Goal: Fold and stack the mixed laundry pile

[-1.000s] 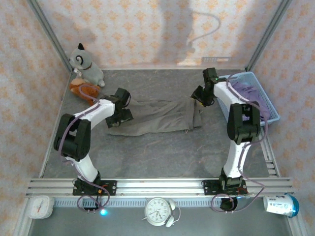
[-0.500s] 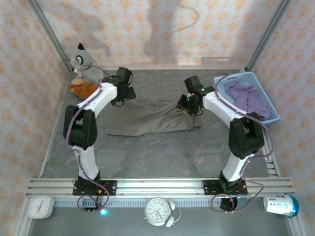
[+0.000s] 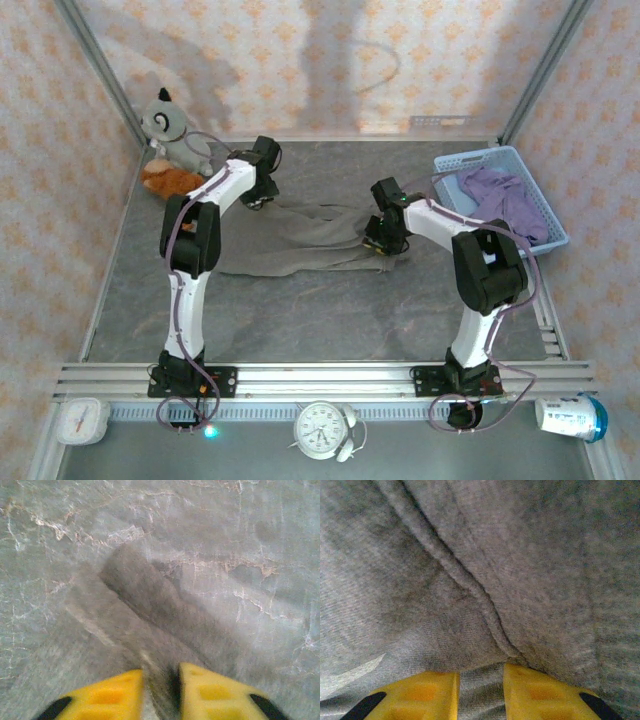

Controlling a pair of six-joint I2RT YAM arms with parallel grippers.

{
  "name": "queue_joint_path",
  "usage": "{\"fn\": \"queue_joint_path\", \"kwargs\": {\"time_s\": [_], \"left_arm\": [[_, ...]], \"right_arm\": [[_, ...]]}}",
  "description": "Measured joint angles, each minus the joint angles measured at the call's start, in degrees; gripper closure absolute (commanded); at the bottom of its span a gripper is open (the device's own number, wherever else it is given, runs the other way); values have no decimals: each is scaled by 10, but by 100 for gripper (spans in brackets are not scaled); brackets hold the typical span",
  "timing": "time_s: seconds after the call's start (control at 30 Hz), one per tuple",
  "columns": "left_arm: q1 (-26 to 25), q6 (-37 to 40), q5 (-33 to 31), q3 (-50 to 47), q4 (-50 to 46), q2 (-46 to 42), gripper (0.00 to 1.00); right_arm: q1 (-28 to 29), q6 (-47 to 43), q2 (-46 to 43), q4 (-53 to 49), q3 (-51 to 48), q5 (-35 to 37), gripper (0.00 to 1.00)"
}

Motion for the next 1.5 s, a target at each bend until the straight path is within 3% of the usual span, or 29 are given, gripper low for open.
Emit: {"fn": "queue_joint_path", "kwargs": {"time_s": [0.1, 0.3, 0.37, 0.4, 0.43, 0.5, 0.6, 0.77, 1.0, 1.17, 1.33, 1.5], "left_arm": [[9, 0, -8, 10, -9, 15, 100], [28, 5, -17, 16, -34, 18, 99], [29, 7, -17, 17, -40, 18, 73], [29, 7, -18, 17, -41, 18, 51], [29, 12, -19, 17, -43, 18, 39], [32, 14, -19, 17, -45, 15, 33], [36, 18, -13, 11, -47, -5, 32], [28, 20, 21, -74, -26, -116, 31], [-66, 6, 80, -221, 27, -240, 31], [-124, -20, 115, -292, 48, -244, 31], [-130, -26, 121, -299, 52, -244, 31], [-131, -31, 121, -303, 63, -244, 32]], "right_arm": [[-6, -6, 0, 0, -2, 4, 63], [-15, -27, 0, 7, -1, -1, 38], [-15, -33, -1, 6, 5, -6, 29], [-15, -35, -2, 5, 10, -6, 22], [-15, -37, -5, 1, 16, -6, 14], [-18, -45, -16, -7, 24, -5, 0], [-31, -56, -52, -18, 32, -5, 1], [-80, -84, -105, -34, 37, -5, 1], [-143, -134, -114, -37, -12, 3, 1], [-143, -166, -90, -17, -36, -24, 1], [-136, -173, -48, 18, -41, -38, 1], [-94, -169, -36, 24, -43, -7, 0]]}}
